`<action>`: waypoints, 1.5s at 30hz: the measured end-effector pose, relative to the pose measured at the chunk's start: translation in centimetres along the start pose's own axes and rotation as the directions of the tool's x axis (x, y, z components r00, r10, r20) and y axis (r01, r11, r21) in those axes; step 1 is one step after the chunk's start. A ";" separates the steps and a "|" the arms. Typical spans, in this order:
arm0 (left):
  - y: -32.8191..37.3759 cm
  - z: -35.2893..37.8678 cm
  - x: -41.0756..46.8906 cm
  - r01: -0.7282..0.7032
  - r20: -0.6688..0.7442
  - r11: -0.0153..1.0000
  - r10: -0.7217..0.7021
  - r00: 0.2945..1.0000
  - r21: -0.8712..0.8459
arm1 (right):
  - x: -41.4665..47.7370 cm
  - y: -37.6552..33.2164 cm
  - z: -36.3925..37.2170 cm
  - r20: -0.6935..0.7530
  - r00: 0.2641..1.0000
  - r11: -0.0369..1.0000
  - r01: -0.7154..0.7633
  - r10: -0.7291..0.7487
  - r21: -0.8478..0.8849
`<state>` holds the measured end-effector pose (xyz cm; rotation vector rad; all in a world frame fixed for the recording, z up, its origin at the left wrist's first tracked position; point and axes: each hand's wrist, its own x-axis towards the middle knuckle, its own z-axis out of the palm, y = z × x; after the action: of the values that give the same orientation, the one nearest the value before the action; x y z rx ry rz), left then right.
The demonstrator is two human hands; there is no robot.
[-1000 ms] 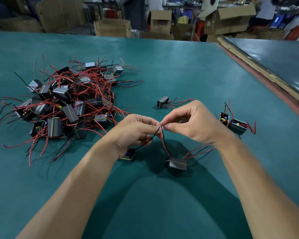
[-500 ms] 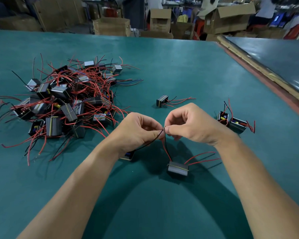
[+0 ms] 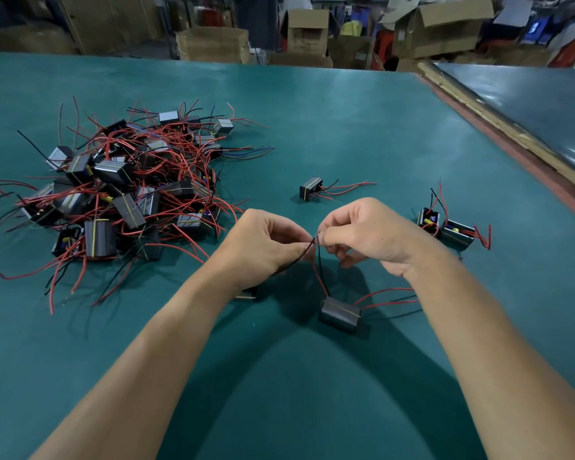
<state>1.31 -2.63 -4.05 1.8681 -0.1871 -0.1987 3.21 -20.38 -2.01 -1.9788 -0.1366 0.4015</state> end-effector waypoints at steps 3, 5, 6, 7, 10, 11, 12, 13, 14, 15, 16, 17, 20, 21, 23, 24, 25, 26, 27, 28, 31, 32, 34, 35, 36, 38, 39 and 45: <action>0.2 0.0 -0.1 0.018 0.014 0.999 -0.017 1.000 -0.052 | -0.1 -0.1 -0.3 0.002 0.999 0.998 0.037 -0.037 0.048; 0.3 -0.1 -0.1 0.006 0.014 0.997 -0.005 1.000 -0.079 | -0.2 -0.1 -0.5 0.010 0.998 0.996 0.062 -0.063 0.071; 0.4 -0.2 -0.1 0.005 0.018 0.995 -0.004 1.000 -0.098 | -0.3 -0.2 -0.6 0.015 0.997 0.994 0.076 -0.077 0.080; 0.4 -0.3 0.0 0.009 0.023 0.993 -0.006 1.000 -0.116 | -0.3 -0.2 -0.7 0.020 0.996 0.992 0.085 -0.087 0.091; 0.3 -0.4 0.0 0.021 0.040 0.991 -0.015 0.999 -0.136 | -0.4 -0.2 -1.0 0.025 0.994 0.988 0.100 -0.103 0.115; 0.3 -0.4 0.0 0.022 0.045 0.991 -0.016 0.999 -0.134 | -0.4 -0.2 -1.0 0.027 0.994 0.988 0.107 -0.110 0.108; 0.3 -0.4 0.0 0.025 0.047 0.991 -0.018 0.999 -0.135 | -0.4 -0.1 -1.1 0.030 0.992 0.988 0.116 -0.120 0.098; 0.3 -0.4 0.0 0.028 0.047 0.990 -0.021 0.999 -0.138 | -0.4 -0.1 -1.1 0.035 0.991 0.988 0.128 -0.132 0.086; 0.3 -0.3 0.0 0.032 0.044 0.990 -0.026 0.999 -0.140 | -0.4 -0.1 -1.0 0.041 0.988 0.987 0.143 -0.146 0.074; 0.3 -0.3 0.1 0.035 0.043 0.989 -0.029 0.999 -0.142 | -0.4 0.0 -0.9 0.046 0.986 0.985 0.158 -0.161 0.062; 0.2 -0.3 0.1 0.036 0.042 0.990 -0.031 0.999 -0.139 | -0.4 0.0 -0.8 0.049 0.984 0.984 0.170 -0.173 0.049; 0.2 -0.2 0.1 0.034 0.041 0.991 -0.029 0.999 -0.130 | -0.4 0.0 -0.8 0.049 0.983 0.983 0.177 -0.179 0.036; 0.1 0.0 0.1 0.007 0.000 0.997 -0.007 1.000 -0.080 | -0.2 0.1 -0.5 0.012 0.985 0.984 0.175 -0.174 -0.034; -0.1 0.1 0.1 -0.016 -0.032 0.999 0.015 0.999 -0.046 | -0.1 0.2 -0.4 -0.005 0.985 0.983 0.169 -0.170 -0.070; -0.4 0.3 0.1 -0.111 -0.101 0.986 0.124 0.987 0.126 | 0.1 0.3 -0.1 -0.026 0.989 0.982 0.141 -0.146 -0.125; -0.6 0.4 0.1 -0.172 -0.115 0.954 0.204 0.972 0.245 | 0.2 0.4 0.0 -0.032 0.992 0.983 0.116 -0.122 -0.140; -0.7 0.6 0.0 -0.218 -0.114 0.916 0.270 0.956 0.336 | 0.3 0.5 0.0 -0.040 0.995 0.985 0.088 -0.095 -0.148; -0.8 0.7 0.0 -0.242 -0.112 0.892 0.304 0.946 0.383 | 0.5 0.5 0.1 -0.050 0.996 0.987 0.062 -0.070 -0.148; -0.9 0.7 0.1 -0.247 -0.115 0.886 0.314 0.943 0.392 | 0.6 0.6 0.1 -0.060 0.997 0.989 0.045 -0.054 -0.141; -1.1 0.6 0.3 -0.239 -0.126 0.890 0.308 0.943 0.388 | 0.6 0.6 0.1 -0.069 0.996 0.990 0.038 -0.048 -0.135; -1.3 0.4 0.8 -0.184 -0.141 0.920 0.245 0.959 0.346 | 0.6 0.7 0.2 -0.070 0.995 0.987 0.056 -0.067 -0.151; -1.3 0.3 0.9 -0.165 -0.129 0.938 0.213 0.969 0.306 | 0.5 0.7 0.3 -0.063 0.995 0.984 0.071 -0.082 -0.165; -1.2 0.4 0.8 -0.123 -0.062 0.981 0.133 0.989 0.148 | 0.4 0.7 0.4 -0.043 0.991 0.973 0.115 -0.126 -0.198; -1.1 0.5 0.6 -0.103 -0.023 0.992 0.104 0.994 0.067 | 0.4 0.6 0.4 -0.033 0.988 0.967 0.137 -0.148 -0.216; -1.0 0.5 0.5 -0.099 -0.007 0.995 0.099 0.995 0.029 | 0.3 0.6 0.5 -0.026 0.985 0.959 0.157 -0.168 -0.236; -1.0 0.5 0.5 -0.136 -0.048 0.987 0.140 0.989 0.082 | 0.2 0.4 0.5 -0.024 0.979 0.943 0.189 -0.203 -0.274; -1.0 0.5 0.5 -0.157 -0.078 0.979 0.168 0.983 0.133 | 0.2 0.4 0.5 -0.026 0.976 0.937 0.201 -0.218 -0.287; -1.0 0.5 0.3 -0.247 -0.176 0.913 0.315 0.933 0.324 | 0.4 0.5 0.7 -0.057 0.972 0.925 0.198 -0.228 -0.326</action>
<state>1.51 -2.82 -5.19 2.1173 -0.3441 0.2554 3.33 -19.90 -2.82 -2.2676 -0.3737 0.1487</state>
